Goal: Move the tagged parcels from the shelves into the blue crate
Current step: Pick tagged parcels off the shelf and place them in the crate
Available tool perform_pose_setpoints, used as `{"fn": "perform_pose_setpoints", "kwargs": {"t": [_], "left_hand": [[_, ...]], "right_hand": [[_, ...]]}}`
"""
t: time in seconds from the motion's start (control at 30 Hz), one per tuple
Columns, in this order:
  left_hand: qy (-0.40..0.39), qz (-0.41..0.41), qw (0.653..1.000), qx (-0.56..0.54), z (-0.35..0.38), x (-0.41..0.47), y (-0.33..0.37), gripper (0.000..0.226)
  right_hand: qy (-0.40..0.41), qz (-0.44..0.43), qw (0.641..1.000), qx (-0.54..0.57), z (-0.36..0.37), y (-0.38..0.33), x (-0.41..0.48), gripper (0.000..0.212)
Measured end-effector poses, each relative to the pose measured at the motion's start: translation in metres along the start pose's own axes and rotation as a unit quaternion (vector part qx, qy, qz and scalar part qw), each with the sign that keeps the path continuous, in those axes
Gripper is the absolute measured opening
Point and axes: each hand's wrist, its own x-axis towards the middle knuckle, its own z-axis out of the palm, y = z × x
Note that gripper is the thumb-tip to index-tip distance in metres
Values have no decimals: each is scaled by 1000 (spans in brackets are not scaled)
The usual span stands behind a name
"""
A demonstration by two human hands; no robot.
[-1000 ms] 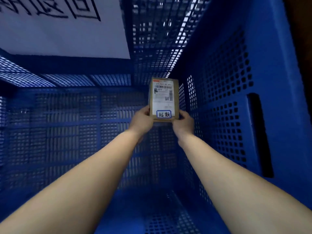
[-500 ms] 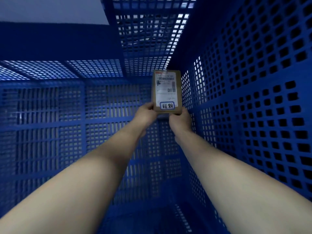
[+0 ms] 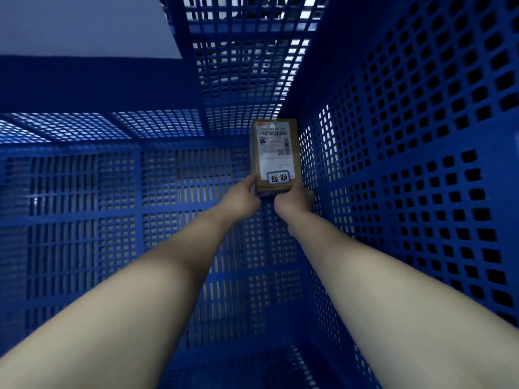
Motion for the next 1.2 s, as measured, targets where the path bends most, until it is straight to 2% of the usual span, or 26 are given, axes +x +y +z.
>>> {"fn": "perform_pose_setpoints", "kwargs": {"t": [0.13,0.3,0.43,0.53,0.73,0.87,1.03,1.2], "left_hand": [[51,18,988,145,-39,-65,22,55],[82,15,961,264,-75,-117,39,50],[54,0,932,358,-73,-131,41,41],[66,-1,915,399,-92,-178,59,44],[120,40,883,453,-138,-289,112,28],[136,67,861,486,-162,-353,142,27],[170,100,836,512,-184,-426,172,26],[170,152,815,533,-190,-497,200,23]], "right_hand": [[-42,-72,992,-96,-31,-23,-62,61],[-45,-174,963,-200,-66,-46,-123,56],[-55,-178,950,-250,-69,-37,-136,56],[-57,-202,942,-262,-90,-54,-177,55],[-58,-244,920,-301,-144,-109,-283,54],[-48,-255,919,-295,-184,-129,-346,53],[-11,-267,914,-304,-228,-138,-421,55],[28,-280,915,-289,-259,-140,-498,51]]}}
